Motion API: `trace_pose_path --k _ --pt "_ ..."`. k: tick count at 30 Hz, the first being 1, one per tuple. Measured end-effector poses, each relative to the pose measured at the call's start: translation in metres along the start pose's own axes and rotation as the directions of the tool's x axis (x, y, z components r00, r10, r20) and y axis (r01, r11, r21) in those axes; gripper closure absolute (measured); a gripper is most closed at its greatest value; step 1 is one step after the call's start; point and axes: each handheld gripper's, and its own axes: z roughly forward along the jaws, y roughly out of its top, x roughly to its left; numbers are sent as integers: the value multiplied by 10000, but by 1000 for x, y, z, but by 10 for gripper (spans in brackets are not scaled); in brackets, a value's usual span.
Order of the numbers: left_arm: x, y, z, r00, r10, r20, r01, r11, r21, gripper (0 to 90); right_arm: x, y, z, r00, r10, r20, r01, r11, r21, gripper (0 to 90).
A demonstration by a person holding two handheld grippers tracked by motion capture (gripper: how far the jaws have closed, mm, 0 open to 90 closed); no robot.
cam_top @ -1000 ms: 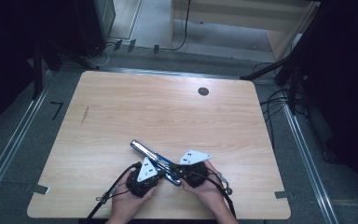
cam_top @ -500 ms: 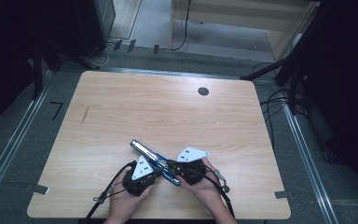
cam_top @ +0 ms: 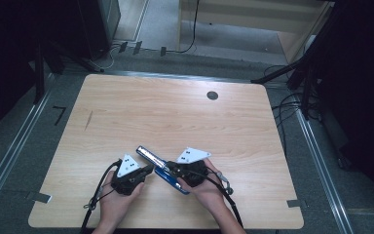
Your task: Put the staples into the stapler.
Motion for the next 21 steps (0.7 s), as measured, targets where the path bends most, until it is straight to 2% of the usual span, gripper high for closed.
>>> trace_pose_path --k 4,8,15,21 --pt "13 -3 -1 9989 -173 -437 180 9997 153 900 1 7 5 9999 -120 -53 120 9999 -85 900" --pt "21 -4 -2 9968 -455 -662 471 9986 229 900 0 12 10 9999 -111 -55 111 9999 -42 900" --pt "28 -3 0 9937 -943 -610 968 9945 393 900 0 20 19 9997 -198 -134 198 9998 18 900" --pt "32 0 5 9932 -920 -714 978 9918 828 900 0 25 27 9997 -185 -180 188 9997 139 900"
